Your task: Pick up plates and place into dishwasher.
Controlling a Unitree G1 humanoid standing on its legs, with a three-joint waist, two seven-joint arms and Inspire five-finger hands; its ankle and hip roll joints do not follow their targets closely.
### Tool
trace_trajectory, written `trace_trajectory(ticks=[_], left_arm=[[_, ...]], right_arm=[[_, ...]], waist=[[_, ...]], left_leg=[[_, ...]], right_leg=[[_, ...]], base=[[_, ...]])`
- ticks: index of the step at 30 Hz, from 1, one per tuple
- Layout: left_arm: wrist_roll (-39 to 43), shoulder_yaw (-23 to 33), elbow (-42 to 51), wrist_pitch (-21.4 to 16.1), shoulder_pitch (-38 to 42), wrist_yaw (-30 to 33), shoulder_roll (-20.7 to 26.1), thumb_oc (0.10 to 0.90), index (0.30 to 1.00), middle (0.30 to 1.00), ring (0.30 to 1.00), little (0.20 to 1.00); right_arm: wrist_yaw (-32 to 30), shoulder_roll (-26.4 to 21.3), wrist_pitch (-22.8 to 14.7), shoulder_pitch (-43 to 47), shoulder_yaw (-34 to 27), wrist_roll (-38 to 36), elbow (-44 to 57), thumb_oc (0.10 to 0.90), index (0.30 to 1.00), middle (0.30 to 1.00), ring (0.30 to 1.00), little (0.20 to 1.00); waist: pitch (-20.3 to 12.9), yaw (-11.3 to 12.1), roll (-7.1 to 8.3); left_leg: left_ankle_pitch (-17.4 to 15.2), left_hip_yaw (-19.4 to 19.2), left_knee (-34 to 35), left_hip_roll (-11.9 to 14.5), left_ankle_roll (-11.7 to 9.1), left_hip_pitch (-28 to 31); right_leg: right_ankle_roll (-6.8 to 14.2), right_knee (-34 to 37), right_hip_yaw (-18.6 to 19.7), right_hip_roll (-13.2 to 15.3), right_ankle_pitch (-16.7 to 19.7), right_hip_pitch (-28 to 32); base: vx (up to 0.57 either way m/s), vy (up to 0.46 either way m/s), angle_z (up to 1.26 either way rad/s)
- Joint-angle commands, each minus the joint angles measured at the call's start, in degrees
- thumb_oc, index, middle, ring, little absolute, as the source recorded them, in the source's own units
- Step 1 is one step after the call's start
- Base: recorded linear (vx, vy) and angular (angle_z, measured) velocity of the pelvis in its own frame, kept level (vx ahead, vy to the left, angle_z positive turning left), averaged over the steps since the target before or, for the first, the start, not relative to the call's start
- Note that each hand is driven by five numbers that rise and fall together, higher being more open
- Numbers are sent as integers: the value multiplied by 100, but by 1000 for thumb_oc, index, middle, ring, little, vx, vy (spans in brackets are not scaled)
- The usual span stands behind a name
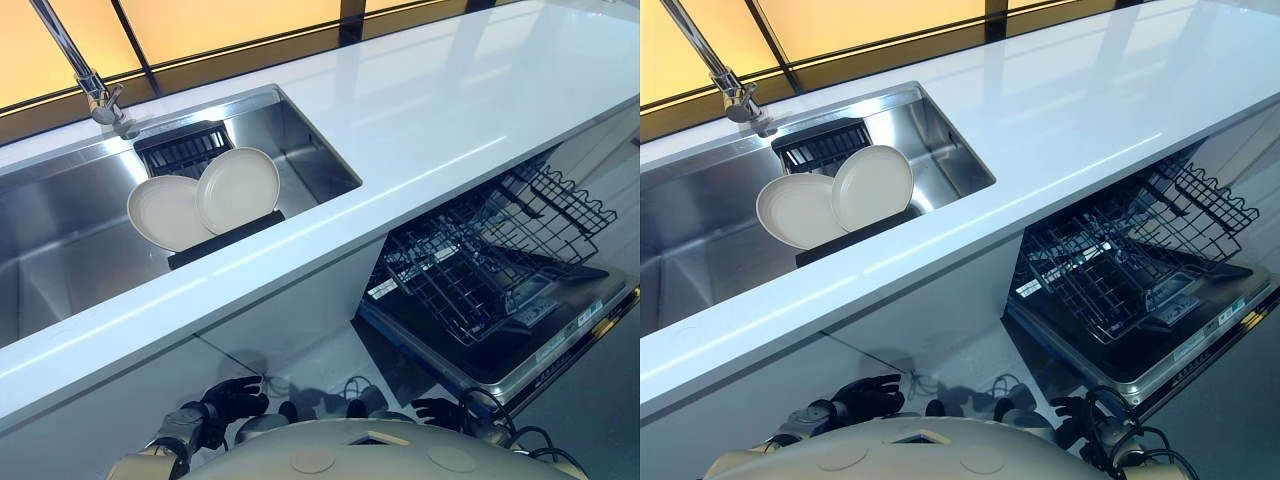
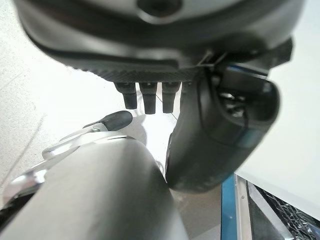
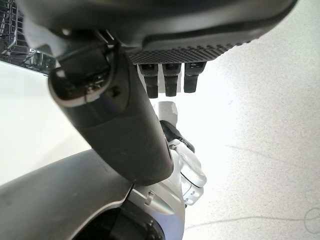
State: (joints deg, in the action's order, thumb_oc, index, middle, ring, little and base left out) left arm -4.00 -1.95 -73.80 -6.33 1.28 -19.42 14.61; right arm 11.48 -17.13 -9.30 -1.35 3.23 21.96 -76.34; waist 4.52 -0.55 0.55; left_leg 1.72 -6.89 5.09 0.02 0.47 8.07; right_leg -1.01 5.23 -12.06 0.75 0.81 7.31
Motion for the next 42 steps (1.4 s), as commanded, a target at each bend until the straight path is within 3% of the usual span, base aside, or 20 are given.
trace_trajectory(ticks=[1, 5, 11, 13, 16, 19, 21, 24, 27, 28, 30, 31, 32, 34, 35, 36, 37, 38, 40, 42], left_arm=[[-64, 89, -296, -47, 156, -151, -100, 800, 900, 900, 900, 900], [-4, 121, -328, 30, 170, -138, -108, 800, 900, 900, 900, 900], [-78, 171, -384, -161, 154, -55, -122, 800, 900, 900, 900, 900], [-162, 151, -367, -365, 149, 13, -120, 800, 900, 900, 900, 900], [-318, -78, -159, -1140, 195, 196, -91, 800, 900, 900, 900, 900], [24, -480, 707, -1557, 319, -12, -52, 800, 900, 900, 900, 900], [12, -790, 1399, -1599, 395, -279, 20, 800, 900, 900, 900, 900], [603, -1282, 2639, -1352, 530, -1047, 161, 800, 900, 900, 900, 900], [1724, -1479, 3862, -626, 618, -2282, 252, 800, 900, 900, 900, 900], [2276, -1497, 4348, -101, 632, -2884, 233, 800, 900, 900, 900, 900], [3283, -1402, 5138, 1214, 556, -3987, -95, 800, 900, 900, 900, 900], [4125, -1234, 5607, 2666, 452, -4697, -540, 800, 900, 900, 900, 900], [4454, -1184, 5669, 3123, 439, -4962, -625, 800, 900, 900, 900, 900], [5051, -751, 5870, 4971, 377, -5652, -1493, 800, 900, 900, 900, 900], [5238, -705, 5868, 5247, 383, -5794, -1548, 800, 900, 900, 900, 900], [5743, -633, 5893, 5924, 381, -6027, -1881, 800, 900, 900, 900, 900], [6081, -643, 5939, 6098, 391, -5993, -1925, 800, 900, 900, 900, 900], [6934, -757, 6138, 6116, 403, -5662, -2013, 800, 900, 900, 900, 900], [8911, -1099, 6962, 5528, 448, -4587, -1988, 800, 900, 900, 900, 900], [9599, -1307, 7819, 4461, 530, -3878, -1830, 800, 900, 900, 900, 900]], right_arm=[[11, 43, -149, 257, 139, 86, -160, 800, 900, 900, 900, 900], [-29, 49, -179, 236, 120, 81, -203, 800, 900, 900, 900, 900], [-63, 94, -150, 240, 139, 71, -220, 800, 900, 900, 900, 900], [-73, 101, -141, 245, 167, 47, -215, 800, 900, 900, 900, 900], [-66, 72, -135, 266, 224, 67, -197, 800, 900, 900, 900, 900], [10, -11, -30, 293, 291, 73, -13, 800, 900, 900, 900, 900], [60, -69, 13, 327, 297, 72, 76, 800, 900, 900, 900, 900], [114, -161, 85, 396, 354, 21, 191, 800, 900, 900, 900, 900], [115, -215, 64, 451, 376, -36, 221, 800, 900, 900, 900, 900], [107, -224, 53, 475, 383, -64, 230, 800, 900, 900, 900, 900], [80, -220, 39, 504, 423, -127, 238, 800, 900, 900, 900, 900], [65, -205, 19, 520, 424, -130, 207, 800, 900, 900, 900, 900], [61, -199, 13, 525, 416, -121, 195, 800, 900, 900, 900, 900], [-31, -75, -59, 547, 371, -31, 26, 800, 900, 900, 900, 900], [-43, -57, -66, 553, 365, -20, -4, 800, 900, 900, 900, 900], [-101, 60, -57, 604, 377, -4, -120, 800, 900, 900, 900, 900], [-113, 86, -48, 628, 390, -7, -157, 800, 900, 900, 900, 900], [-140, 137, -17, 678, 440, -42, -232, 800, 900, 900, 900, 900], [-191, 173, 28, 750, 566, -91, -343, 800, 900, 900, 900, 900], [-267, 228, 70, 765, 716, -161, -376, 800, 900, 900, 900, 900]], waist=[[-170, -23, -14], [-184, -7, -20], [-206, 9, -14], [-210, 7, -19], [-197, -15, -38], [-104, -20, -67], [-43, -6, -88], [13, 19, -138], [24, 38, -175], [25, 48, -181], [23, 60, -180], [32, 70, -175], [13, 74, -171], [-10, 96, -121], [-20, 100, -111], [-41, 121, -45], [-36, 128, -29], [-26, 149, 10], [6, 198, 39], [5, 230, 49]], left_leg=[[-388, -245, -148, -109, 110, -70], [-391, -225, -145, -114, 107, -68], [-379, -197, -128, -127, 116, -67], [-376, -194, -120, -126, 111, -65], [-373, -209, -122, -115, 100, -69], [-373, -222, -155, -88, 94, -95], [-364, -216, -170, -80, 104, -120], [-332, -178, -120, -84, 128, -128], [-322, -135, -68, -88, 156, -127], [-318, -118, -49, -90, 170, -129], [-321, -91, -21, -89, 196, -125], [-359, -71, -9, -87, 211, -81], [-357, -68, -9, -88, 215, -100], [-442, -76, -9, -89, 226, -45], [-450, -78, -9, -89, 227, -47], [-483, -74, -9, -75, 218, -38], [-493, -77, -9, -69, 212, -32], [-506, -73, -9, -57, 197, -27], [-519, -39, -9, -43, 184, -22], [-525, 4, -9, -47, 180, -23]], right_leg=[[277, -417, -127, 39, -392, -135], [280, -422, -158, 49, -403, -128], [273, -423, -154, 42, -406, -127], [272, -423, -142, 39, -407, -132], [278, -437, -107, 31, -406, -150], [300, -510, -91, 33, -399, -204], [302, -549, -98, 37, -392, -235], [310, -571, -95, 34, -367, -279], [310, -565, -65, 20, -356, -301], [313, -557, -49, 12, -345, -311], [314, -533, -8, 3, -328, -316], [321, -512, 36, 0, -333, -276], [321, -502, 48, 1, -319, -292], [329, -449, 82, 11, -322, -226], [329, -441, 86, 13, -317, -225], [324, -418, 112, 8, -317, -201], [322, -412, 120, 4, -318, -190], [314, -413, 115, -3, -325, -177], [292, -423, 93, -22, -346, -157], [283, -431, 70, -35, -369, -143]], base=[[0, 0, 0], [0, 0, 0], [5, 2, 5], [2, 2, 2], [0, 0, 0], [-37, 2, -2], [-74, 6, -3], [-67, 23, -1], [-54, 9, -2], [-48, -11, -1], [-22, -7, -1], [0, 0, 0], [0, 0, 0], [19, -19, 0], [51, -83, 0], [38, -79, -1], [41, -103, -4], [13, -77, -6], [1, -57, -3], [0, 0, 0]])
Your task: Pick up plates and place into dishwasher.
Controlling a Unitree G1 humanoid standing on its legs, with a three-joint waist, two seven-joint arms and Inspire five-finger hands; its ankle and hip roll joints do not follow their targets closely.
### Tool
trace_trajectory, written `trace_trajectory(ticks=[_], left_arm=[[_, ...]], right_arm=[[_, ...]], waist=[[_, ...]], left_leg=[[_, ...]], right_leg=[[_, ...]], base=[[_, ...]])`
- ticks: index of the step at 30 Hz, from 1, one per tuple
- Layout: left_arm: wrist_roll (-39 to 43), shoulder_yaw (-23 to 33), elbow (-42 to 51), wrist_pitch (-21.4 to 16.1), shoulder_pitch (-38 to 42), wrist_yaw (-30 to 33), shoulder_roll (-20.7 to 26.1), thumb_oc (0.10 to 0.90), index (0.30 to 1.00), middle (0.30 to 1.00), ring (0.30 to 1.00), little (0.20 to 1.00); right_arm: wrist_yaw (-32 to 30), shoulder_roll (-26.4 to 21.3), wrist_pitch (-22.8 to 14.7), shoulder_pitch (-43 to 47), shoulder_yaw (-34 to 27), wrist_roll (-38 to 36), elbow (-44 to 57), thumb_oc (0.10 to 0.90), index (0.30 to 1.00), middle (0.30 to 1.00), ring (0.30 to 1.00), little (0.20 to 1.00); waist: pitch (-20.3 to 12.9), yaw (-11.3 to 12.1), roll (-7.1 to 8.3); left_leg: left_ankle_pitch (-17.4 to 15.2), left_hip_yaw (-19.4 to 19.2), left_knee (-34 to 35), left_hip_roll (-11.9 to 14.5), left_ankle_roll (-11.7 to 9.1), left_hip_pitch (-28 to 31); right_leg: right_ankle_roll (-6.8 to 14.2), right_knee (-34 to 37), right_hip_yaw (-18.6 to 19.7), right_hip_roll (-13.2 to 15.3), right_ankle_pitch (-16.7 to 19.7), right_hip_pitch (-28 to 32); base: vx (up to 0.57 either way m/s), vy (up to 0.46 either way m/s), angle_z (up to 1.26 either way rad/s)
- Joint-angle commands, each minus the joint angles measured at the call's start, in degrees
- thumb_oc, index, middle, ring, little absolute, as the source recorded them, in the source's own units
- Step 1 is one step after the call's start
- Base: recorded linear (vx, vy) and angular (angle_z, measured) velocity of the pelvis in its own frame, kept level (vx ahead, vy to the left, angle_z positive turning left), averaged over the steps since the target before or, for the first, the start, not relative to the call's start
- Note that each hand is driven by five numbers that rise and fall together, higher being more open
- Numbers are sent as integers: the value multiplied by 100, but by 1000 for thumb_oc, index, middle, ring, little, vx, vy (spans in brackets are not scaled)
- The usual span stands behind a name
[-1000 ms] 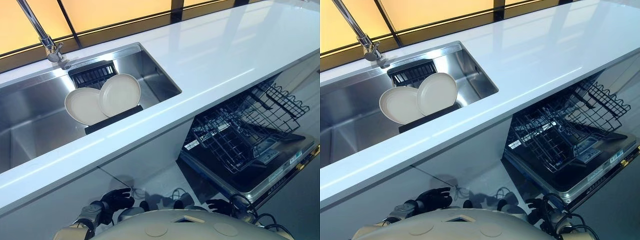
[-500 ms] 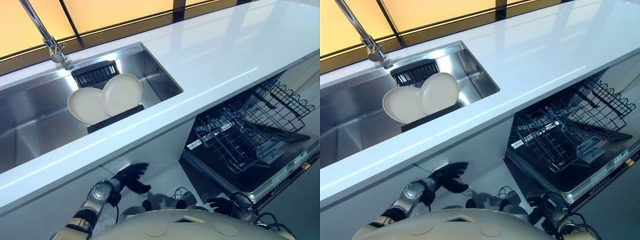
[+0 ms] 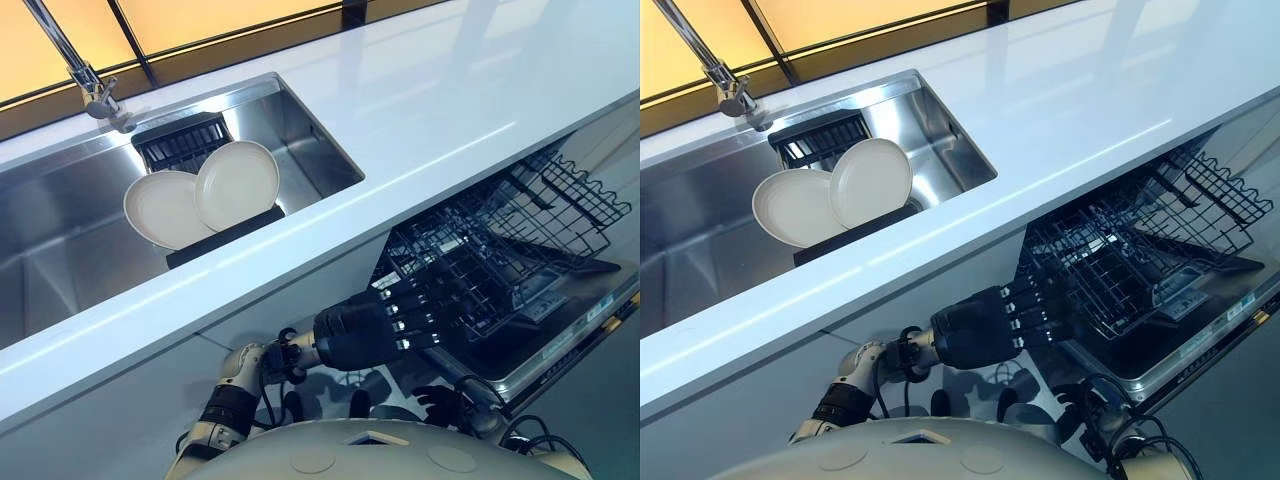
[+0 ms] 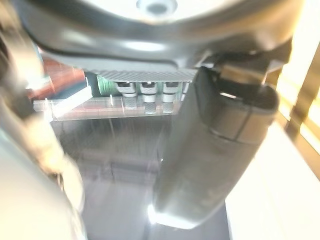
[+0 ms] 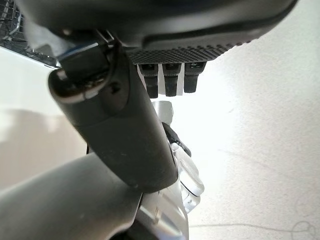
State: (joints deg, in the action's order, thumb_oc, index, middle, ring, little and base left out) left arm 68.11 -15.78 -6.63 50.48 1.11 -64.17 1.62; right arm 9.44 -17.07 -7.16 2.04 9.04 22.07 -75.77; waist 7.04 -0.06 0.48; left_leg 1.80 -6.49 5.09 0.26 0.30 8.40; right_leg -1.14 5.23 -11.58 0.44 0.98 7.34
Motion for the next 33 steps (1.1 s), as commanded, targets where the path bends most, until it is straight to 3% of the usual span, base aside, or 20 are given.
trace_trajectory(ticks=[1, 2, 3, 4, 5, 6, 7, 8, 11, 13, 15, 16, 19, 20, 24, 28, 33], left_arm=[[2347, 7, 1534, -1798, 617, 717, -448, 800, 900, 900, 900, 900], [2217, -75, 1860, -2337, 660, 885, -324, 800, 900, 900, 900, 900], [1685, -48, 2313, -3397, 771, 1262, -140, 800, 900, 900, 900, 900], [1257, 17, 2480, -4002, 820, 1558, -30, 800, 900, 900, 900, 900], [1080, 113, 2597, -4321, 855, 1824, 113, 800, 900, 900, 900, 900], [257, 472, 2775, -5355, 928, 2436, 457, 800, 900, 900, 900, 900], [-148, 637, 2806, -5761, 951, 2782, 611, 800, 900, 900, 900, 900], [-1103, 1087, 2842, -6258, 1022, 3449, 865, 800, 900, 900, 900, 900], [-3242, 1996, 2749, -6879, 1248, 4678, 1635, 800, 900, 900, 900, 900], [-4928, 2411, 2528, -7090, 1455, 5439, 2206, 800, 900, 900, 900, 900], [-6015, 2518, 2222, -7108, 1658, 5956, 2726, 800, 900, 900, 900, 900], [-6851, 2517, 1993, -7006, 1822, 6345, 3146, 800, 900, 900, 900, 900], [-7889, 2186, 1191, -6644, 2288, 6855, 4256, 800, 900, 900, 900, 900], [-8011, 1983, 809, -6598, 2433, 6911, 4650, 800, 900, 900, 900, 900], [-8232, 1591, 468, -6361, 2702, 6542, 5374, 800, 900, 900, 900, 900], [-8491, 1319, 446, -6214, 2933, 6375, 5614, 800, 900, 900, 900, 900], [-9056, 245, 99, -5821, 3930, 6069, 6059, 800, 900, 900, 900, 900]], right_arm=[[-84, 248, -117, 433, 187, -222, -439, 800, 900, 900, 900, 900], [-134, 280, -101, 431, 232, -267, -441, 800, 900, 900, 900, 900], [-210, 309, -82, 393, 278, -302, -396, 800, 900, 900, 900, 900], [-254, 317, -79, 368, 287, -303, -365, 800, 900, 900, 900, 900], [-292, 321, -72, 340, 274, -285, -335, 800, 900, 900, 900, 900], [-392, 323, -103, 238, 267, -240, -245, 800, 900, 900, 900, 900], [-438, 320, -148, 184, 260, -267, -220, 800, 900, 900, 900, 900], [-518, 305, -251, 49, 191, -331, -185, 800, 900, 900, 900, 900], [-692, 323, -363, -157, 83, -326, -208, 800, 900, 900, 900, 900], [-731, 301, -405, -230, 55, -303, -265, 800, 900, 900, 900, 900], [-758, 281, -323, -247, 57, -425, -281, 800, 900, 900, 900, 900], [-749, 223, -241, -240, 45, -533, -280, 800, 900, 900, 900, 900], [-659, 117, -17, -198, 58, -406, -107, 800, 900, 900, 900, 900], [-643, 93, 20, -175, 89, -364, -72, 800, 900, 900, 900, 900], [-568, 74, 166, -153, 122, -286, 72, 800, 900, 900, 900, 900], [-525, 31, 262, -190, 126, -197, 198, 800, 900, 900, 900, 900], [-486, -133, 321, -252, 182, -301, 381, 800, 900, 900, 900, 900]], waist=[[-256, 204, 54], [-257, 216, 45], [-267, 225, 27], [-271, 228, 19], [-270, 234, 10], [-275, 250, -20], [-286, 254, -29], [-321, 274, -49], [-420, 311, -60], [-496, 311, -61], [-543, 298, -64], [-569, 275, -88], [-556, 170, -191], [-548, 122, -243], [-505, 13, -300], [-463, -42, -312], [-301, -231, -353]], left_leg=[[-529, -1, -9, -71, 195, -65], [-521, 32, -9, -76, 190, -71], [-507, 64, -9, -84, 187, -85], [-495, 84, -9, -86, 184, -90], [-481, 104, -9, -88, 183, -96], [-447, 157, -9, -105, 185, -105], [-436, 179, -9, -111, 187, -112], [-419, 237, -9, -131, 193, -121], [-415, 336, -9, -175, 200, -126], [-418, 375, -9, -199, 196, -131], [-413, 378, -9, -218, 198, -128], [-411, 369, -9, -225, 205, -121], [-407, 297, -9, -241, 255, -71], [-419, 251, -9, -255, 271, -43], [-449, 95, -9, -288, 325, 36], [-453, 37, -18, -312, 366, 54], [-499, -64, -52, -376, 464, 80]], right_leg=[[289, -433, 9, -11, -395, -138], [289, -442, -4, -14, -404, -136], [288, -442, -15, -20, -408, -135], [287, -442, -26, -23, -409, -131], [285, -441, -38, -23, -410, -123], [283, -437, -58, -27, -405, -111], [283, -437, -74, -28, -411, -109], [284, -435, -102, -25, -433, -99], [288, -400, -169, -25, -476, -53], [285, -396, -185, -35, -505, -48], [284, -401, -189, -39, -521, -48], [279, -412, -166, -42, -534, -53], [284, -512, -123, -43, -553, -95], [293, -538, -107, -42, -555, -104], [343, -543, 14, -23, -536, -96], [375, -549, 84, -3, -509, -111], [490, -574, 236, 46, -409, -185]], base=[[4, -17, 4], [-2, -7, 8], [-8, 3, 9], [-10, 8, 9], [1, 19, 7], [10, 24, 10], [28, 42, 11], [41, 40, 14], [52, 38, 11], [68, 38, 4], [65, 44, 6], [52, 66, 6], [43, 89, 4], [58, 91, -3], [84, 77, -9], [73, 68, -9], [94, 79, -11]])
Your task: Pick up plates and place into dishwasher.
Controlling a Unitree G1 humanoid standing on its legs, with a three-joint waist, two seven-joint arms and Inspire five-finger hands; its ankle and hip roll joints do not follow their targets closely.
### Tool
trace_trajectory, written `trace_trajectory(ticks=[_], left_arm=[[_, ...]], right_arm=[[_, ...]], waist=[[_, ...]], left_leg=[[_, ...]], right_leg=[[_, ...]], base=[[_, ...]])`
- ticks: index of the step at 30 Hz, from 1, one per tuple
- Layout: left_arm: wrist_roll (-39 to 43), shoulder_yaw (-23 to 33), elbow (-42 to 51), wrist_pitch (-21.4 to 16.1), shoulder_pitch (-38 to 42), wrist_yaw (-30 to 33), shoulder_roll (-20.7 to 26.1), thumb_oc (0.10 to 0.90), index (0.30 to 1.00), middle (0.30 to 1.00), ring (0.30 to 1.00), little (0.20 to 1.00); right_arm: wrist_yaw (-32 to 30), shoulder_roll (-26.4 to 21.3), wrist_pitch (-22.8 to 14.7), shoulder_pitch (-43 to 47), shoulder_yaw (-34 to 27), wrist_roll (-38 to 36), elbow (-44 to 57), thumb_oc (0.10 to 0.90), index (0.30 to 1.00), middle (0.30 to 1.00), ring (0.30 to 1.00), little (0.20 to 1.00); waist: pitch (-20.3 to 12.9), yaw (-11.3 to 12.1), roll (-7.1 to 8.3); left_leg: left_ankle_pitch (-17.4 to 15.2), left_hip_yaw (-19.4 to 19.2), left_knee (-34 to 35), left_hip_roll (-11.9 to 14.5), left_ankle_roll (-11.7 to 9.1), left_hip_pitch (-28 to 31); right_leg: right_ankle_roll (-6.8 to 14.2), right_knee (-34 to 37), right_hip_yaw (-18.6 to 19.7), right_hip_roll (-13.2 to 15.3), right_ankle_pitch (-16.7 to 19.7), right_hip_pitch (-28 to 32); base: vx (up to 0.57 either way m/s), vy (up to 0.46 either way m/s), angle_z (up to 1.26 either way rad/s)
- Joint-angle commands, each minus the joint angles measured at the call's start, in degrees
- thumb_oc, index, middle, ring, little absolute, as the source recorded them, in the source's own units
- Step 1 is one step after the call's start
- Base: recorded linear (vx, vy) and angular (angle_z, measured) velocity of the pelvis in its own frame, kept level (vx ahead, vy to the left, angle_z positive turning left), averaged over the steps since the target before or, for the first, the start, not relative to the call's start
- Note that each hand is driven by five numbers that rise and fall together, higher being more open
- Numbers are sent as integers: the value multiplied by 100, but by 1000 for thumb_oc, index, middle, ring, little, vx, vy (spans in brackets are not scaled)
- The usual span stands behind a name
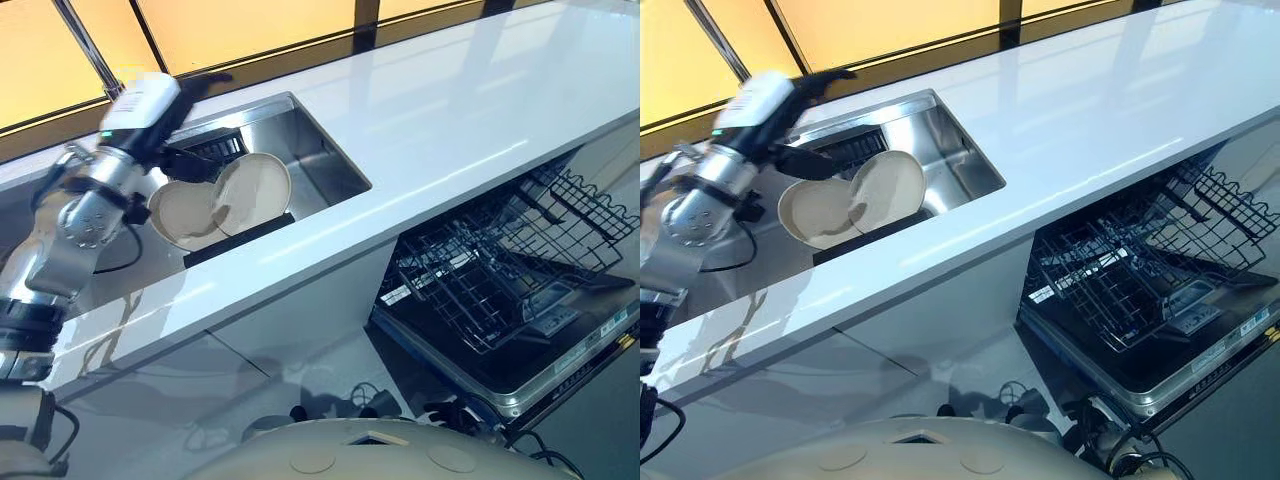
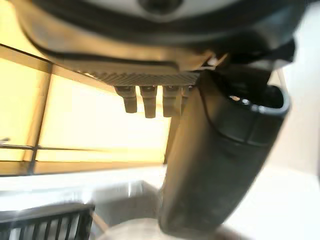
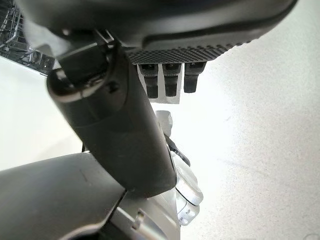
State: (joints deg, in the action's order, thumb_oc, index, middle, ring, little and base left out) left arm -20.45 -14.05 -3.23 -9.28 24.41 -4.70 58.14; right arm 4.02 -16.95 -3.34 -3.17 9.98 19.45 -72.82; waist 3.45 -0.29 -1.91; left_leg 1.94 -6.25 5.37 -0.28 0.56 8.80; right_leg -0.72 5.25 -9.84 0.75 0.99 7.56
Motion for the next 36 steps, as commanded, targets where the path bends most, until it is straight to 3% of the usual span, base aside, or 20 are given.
trace_trajectory(ticks=[1, 8, 22, 31, 33, 34, 36], left_arm=[[-192, -131, -375, 226, 1767, 52, 453, 800, 900, 900, 900, 900], [-385, -1055, -1139, 363, 2438, -343, 534, 800, 900, 900, 900, 900], [-1517, -1906, -2104, 164, 2943, -800, 415, 800, 900, 900, 900, 900], [-2842, -2758, -2437, -277, 3642, -238, 439, 800, 900, 900, 900, 900], [-3190, -2940, -2460, -278, 3782, 113, 420, 484, 629, 629, 629, 584], [-3317, -3065, -2420, -232, 3911, 287, 439, 440, 592, 592, 592, 540], [-3668, -3213, -2384, -157, 4099, 604, 416, 438, 589, 589, 589, 538]], right_arm=[[53, -159, -60, 248, 102, -46, 121, 800, 900, 900, 900, 900], [-29, -228, -63, 194, 104, -171, 183, 800, 900, 900, 900, 900], [-44, -380, -67, 350, 113, -440, 350, 800, 900, 900, 900, 900], [-20, -480, -142, 547, 175, -500, 272, 800, 900, 900, 900, 900], [-7, -487, -152, 598, 193, -516, 250, 800, 900, 900, 900, 900], [0, -490, -145, 633, 220, -513, 243, 800, 900, 900, 900, 900], [27, -509, -135, 712, 253, -539, 220, 800, 900, 900, 900, 900]], waist=[[88, -244, -119], [305, -393, -146], [667, -566, -134], [753, -610, -189], [761, -617, -196], [766, -620, -208], [776, -612, -223]], left_leg=[[-522, -111, -93, -340, 452, 31], [-602, -270, -256, -439, 535, -99], [-679, -558, -655, -537, 624, -449], [-665, -580, -699, -592, 606, -557], [-657, -576, -685, -598, 602, -552], [-653, -571, -672, -604, 601, -548], [-650, -558, -662, -611, 592, -550]], right_leg=[[472, -581, 96, 27, -383, -241], [617, -659, 288, 108, -238, -506], [725, -973, 577, 229, -5, -1083], [707, -976, 633, 256, 31, -1213], [707, -994, 647, 256, 36, -1240], [707, -993, 651, 254, 40, -1246], [703, -994, 647, 253, 15, -1251]], base=[[62, 76, -19], [34, 72, -20], [10, 60, -13], [-13, 33, -3], [0, 0, 0], [0, 0, 0], [-43, 15, -1]])
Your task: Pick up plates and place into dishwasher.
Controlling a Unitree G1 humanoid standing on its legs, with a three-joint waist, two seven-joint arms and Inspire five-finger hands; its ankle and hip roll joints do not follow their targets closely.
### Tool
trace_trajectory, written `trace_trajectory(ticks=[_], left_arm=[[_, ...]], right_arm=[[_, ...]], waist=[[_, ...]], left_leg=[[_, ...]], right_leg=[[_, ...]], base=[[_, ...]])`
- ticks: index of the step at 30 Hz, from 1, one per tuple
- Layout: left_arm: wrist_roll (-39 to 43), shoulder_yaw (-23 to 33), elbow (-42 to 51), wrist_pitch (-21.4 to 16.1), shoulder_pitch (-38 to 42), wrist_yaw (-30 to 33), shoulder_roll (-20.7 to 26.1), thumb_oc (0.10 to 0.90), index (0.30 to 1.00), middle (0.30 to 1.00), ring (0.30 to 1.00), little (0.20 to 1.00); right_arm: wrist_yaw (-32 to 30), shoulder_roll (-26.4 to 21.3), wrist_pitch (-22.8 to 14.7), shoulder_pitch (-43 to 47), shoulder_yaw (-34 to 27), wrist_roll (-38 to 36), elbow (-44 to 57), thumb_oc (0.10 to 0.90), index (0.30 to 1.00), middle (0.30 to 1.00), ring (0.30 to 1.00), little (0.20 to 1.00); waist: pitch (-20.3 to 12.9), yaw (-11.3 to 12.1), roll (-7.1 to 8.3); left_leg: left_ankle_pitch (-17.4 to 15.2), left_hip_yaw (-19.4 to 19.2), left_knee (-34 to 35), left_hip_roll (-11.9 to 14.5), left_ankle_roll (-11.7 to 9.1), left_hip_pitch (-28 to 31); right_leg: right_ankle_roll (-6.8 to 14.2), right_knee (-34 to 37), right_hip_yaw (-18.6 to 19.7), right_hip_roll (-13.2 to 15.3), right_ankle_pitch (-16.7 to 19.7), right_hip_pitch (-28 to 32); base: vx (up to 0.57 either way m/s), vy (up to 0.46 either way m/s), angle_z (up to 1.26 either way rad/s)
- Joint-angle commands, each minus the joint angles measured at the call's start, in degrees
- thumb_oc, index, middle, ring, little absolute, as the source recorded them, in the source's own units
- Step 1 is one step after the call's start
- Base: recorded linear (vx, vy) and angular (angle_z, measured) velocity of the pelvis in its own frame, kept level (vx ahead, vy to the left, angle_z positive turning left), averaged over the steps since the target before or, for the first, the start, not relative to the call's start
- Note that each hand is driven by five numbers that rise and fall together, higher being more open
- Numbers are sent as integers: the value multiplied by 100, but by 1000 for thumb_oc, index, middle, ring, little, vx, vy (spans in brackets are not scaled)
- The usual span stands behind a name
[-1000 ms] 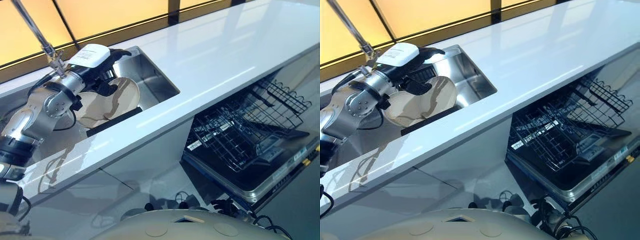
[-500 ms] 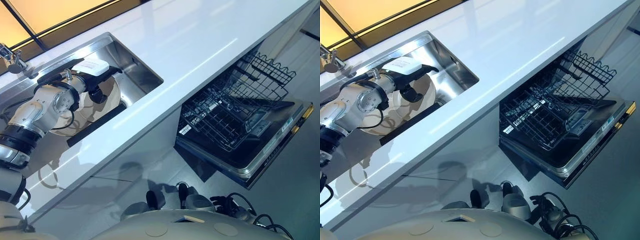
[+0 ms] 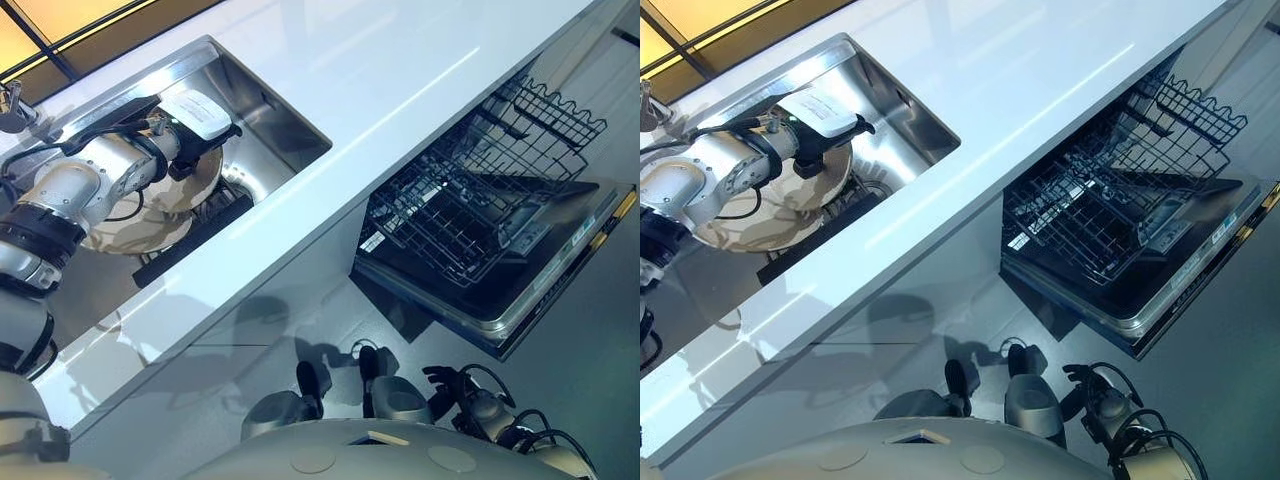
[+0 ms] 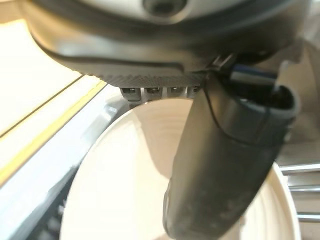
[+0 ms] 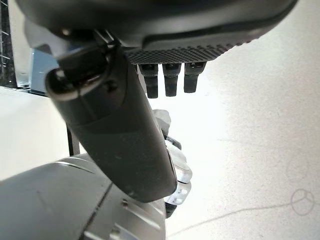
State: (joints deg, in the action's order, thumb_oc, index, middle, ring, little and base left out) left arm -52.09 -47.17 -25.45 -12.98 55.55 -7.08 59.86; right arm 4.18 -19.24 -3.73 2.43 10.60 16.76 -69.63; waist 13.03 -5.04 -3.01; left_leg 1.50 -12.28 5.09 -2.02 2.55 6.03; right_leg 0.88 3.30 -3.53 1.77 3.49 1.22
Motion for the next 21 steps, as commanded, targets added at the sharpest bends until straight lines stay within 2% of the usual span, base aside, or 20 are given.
trace_trajectory(ticks=[1, 2, 5, 9, 10, 12, 16, 17, 19, 21], left_arm=[[-615, 43, -137, 230, 1045, 965, 256, 306, 476, 476, 476, 406], [-704, 28, -82, 252, 1073, 1022, 263, 232, 413, 413, 413, 332], [-1047, -24, 109, 330, 1174, 1188, 342, 152, 345, 345, 345, 252], [-1197, -9, 315, 415, 1182, 1184, 457, 226, 408, 408, 408, 326], [-1217, 0, 357, 444, 1170, 1181, 485, 273, 448, 448, 448, 373], [-1191, -5, 418, 515, 1171, 1135, 546, 232, 413, 413, 413, 332], [-1238, 100, 473, 558, 1028, 1146, 713, 273, 448, 448, 448, 373], [-1236, 144, 479, 582, 982, 1152, 754, 243, 422, 422, 422, 343], [-1218, 197, 486, 631, 926, 1178, 800, 243, 422, 422, 422, 343], [-1111, 276, 560, 696, 881, 1139, 875, 204, 389, 389, 389, 304]], right_arm=[[6, -277, -106, 175, 192, -257, -132, 800, 900, 900, 900, 900], [4, -275, -106, 188, 191, -254, -148, 800, 900, 900, 900, 900], [-6, -269, -117, 243, 196, -238, -224, 800, 900, 900, 900, 900], [-26, -245, -151, 273, 179, -219, -293, 800, 900, 900, 900, 900], [-25, -241, -148, 283, 185, -215, -295, 800, 900, 900, 900, 900], [-15, -231, -140, 295, 193, -221, -304, 800, 900, 900, 900, 900], [8, -220, -107, 311, 177, -202, -324, 800, 900, 900, 900, 900], [2, -212, -95, 319, 174, -199, -338, 800, 900, 900, 900, 900], [-13, -202, -81, 321, 175, -210, -354, 800, 900, 900, 900, 900], [-3, -212, -91, 325, 155, -238, -364, 800, 900, 900, 900, 900]], waist=[[-185, -132, -127], [-191, -127, -135], [-245, -91, -178], [-324, -43, -223], [-341, -29, -235], [-368, -9, -253], [-424, 48, -276], [-441, 66, -284], [-460, 86, -289], [-477, 110, -290]], left_leg=[[-604, 47, -623, -438, 390, -262], [-601, 50, -614, -440, 388, -256], [-581, 70, -549, -444, 367, -221], [-545, 104, -447, -442, 342, -163], [-532, 117, -418, -438, 335, -147], [-527, 132, -385, -429, 324, -114], [-518, 165, -349, -408, 300, -75], [-512, 184, -334, -406, 296, -65], [-505, 213, -318, -403, 283, -48], [-510, 248, -297, -401, 277, -27]], right_leg=[[543, -804, 8, 151, -245, -615], [540, -804, 3, 150, -255, -612], [535, -784, -26, 137, -293, -582], [535, -751, -82, 124, -340, -531], [534, -739, -91, 116, -361, -515], [536, -723, -118, 103, -383, -490], [533, -691, -163, 70, -454, -408], [528, -668, -169, 55, -482, -377], [526, -628, -186, 40, -498, -323], [523, -589, -202, 26, -517, -271]], base=[[-42, 7, -1], [-46, 7, -2], [-51, 0, 0], [-47, -15, 4], [-49, -26, 4], [-48, -34, 2], [-43, -36, 1], [-38, -41, 7], [-35, -41, 8], [-38, -43, 10]])
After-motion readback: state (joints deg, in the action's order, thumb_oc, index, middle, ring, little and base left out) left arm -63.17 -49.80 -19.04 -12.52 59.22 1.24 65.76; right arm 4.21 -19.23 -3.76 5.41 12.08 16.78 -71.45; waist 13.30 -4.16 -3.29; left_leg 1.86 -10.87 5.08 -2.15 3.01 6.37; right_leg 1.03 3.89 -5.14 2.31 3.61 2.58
